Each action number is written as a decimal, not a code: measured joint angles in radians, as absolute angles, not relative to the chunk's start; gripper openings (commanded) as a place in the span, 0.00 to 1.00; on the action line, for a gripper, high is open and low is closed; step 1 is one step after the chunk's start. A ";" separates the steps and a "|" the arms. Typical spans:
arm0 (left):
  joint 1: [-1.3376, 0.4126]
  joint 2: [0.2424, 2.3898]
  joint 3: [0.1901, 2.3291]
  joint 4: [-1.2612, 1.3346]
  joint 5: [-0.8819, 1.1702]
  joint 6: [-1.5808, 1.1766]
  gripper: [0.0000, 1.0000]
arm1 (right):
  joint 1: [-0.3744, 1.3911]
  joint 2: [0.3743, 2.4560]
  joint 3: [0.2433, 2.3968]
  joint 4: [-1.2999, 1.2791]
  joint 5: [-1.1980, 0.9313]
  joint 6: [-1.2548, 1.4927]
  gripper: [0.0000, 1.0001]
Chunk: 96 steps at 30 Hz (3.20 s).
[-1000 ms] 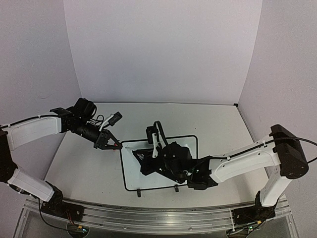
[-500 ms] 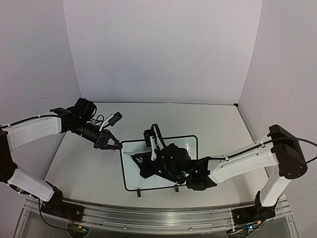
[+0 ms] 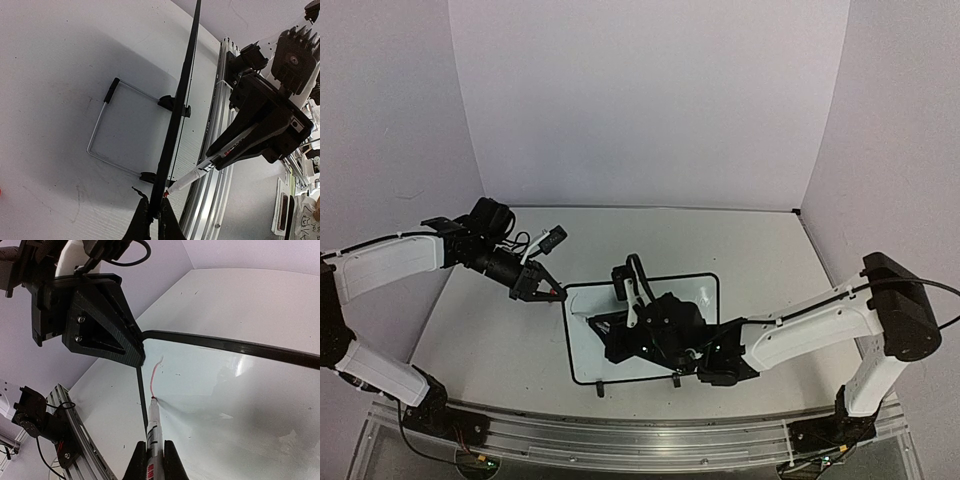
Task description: Write a sentence on the whiteboard
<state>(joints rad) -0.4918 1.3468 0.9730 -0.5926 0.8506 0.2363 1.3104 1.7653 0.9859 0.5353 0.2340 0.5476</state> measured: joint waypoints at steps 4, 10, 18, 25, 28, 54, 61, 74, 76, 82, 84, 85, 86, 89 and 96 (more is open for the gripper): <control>-0.492 1.347 0.973 -0.592 0.850 0.236 0.00 | 1.311 1.763 0.985 0.531 0.235 0.548 0.00; -0.492 1.347 0.973 -0.592 0.846 0.236 0.00 | 1.312 1.745 0.969 0.519 0.244 0.547 0.00; -0.493 1.345 0.973 -0.593 0.844 0.237 0.00 | 1.311 1.669 0.931 0.502 0.248 0.546 0.00; -0.495 1.342 0.973 -0.593 0.842 0.237 0.00 | 1.304 1.548 0.880 0.523 0.170 0.546 0.00; -0.495 1.342 0.973 -0.593 0.841 0.237 0.00 | 1.282 1.521 0.872 0.534 0.100 0.547 0.00; -0.497 1.342 0.973 -0.594 0.833 0.237 0.00 | 1.135 1.603 0.873 0.544 -0.144 0.534 0.00; -0.497 1.342 0.973 -0.594 0.833 0.237 0.00 | 1.135 1.639 0.915 0.542 -0.124 0.522 0.00; -0.497 1.342 0.973 -0.594 0.830 0.237 0.00 | 1.154 1.651 0.946 0.474 -0.086 0.494 0.00; -0.497 1.342 0.973 -0.594 0.829 0.237 0.00 | 1.155 1.651 0.946 0.465 -0.071 0.494 0.00; -0.497 1.342 0.973 -0.594 0.825 0.237 0.00 | 1.159 1.651 0.949 0.454 -0.051 0.494 0.00; -0.497 1.342 0.973 -0.594 0.825 0.237 0.00 | 1.161 1.651 0.954 0.450 -0.046 0.492 0.00; -0.497 1.342 0.973 -0.594 0.825 0.237 0.00 | 1.161 1.652 0.956 0.449 -0.045 0.490 0.00; -0.497 1.342 0.973 -0.594 0.824 0.237 0.00 | 1.162 1.653 0.959 0.446 -0.044 0.487 0.00; -0.497 1.342 0.973 -0.594 0.823 0.237 0.00 | 1.164 1.662 0.975 0.437 -0.044 0.478 0.00; -0.497 1.342 0.973 -0.594 0.823 0.237 0.00 | 1.181 1.672 0.986 0.407 -0.033 0.471 0.00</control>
<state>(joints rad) -0.4969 1.3422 0.9733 -0.5938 0.8234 0.2367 1.1814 1.6718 0.9863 0.4070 -0.0333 0.4715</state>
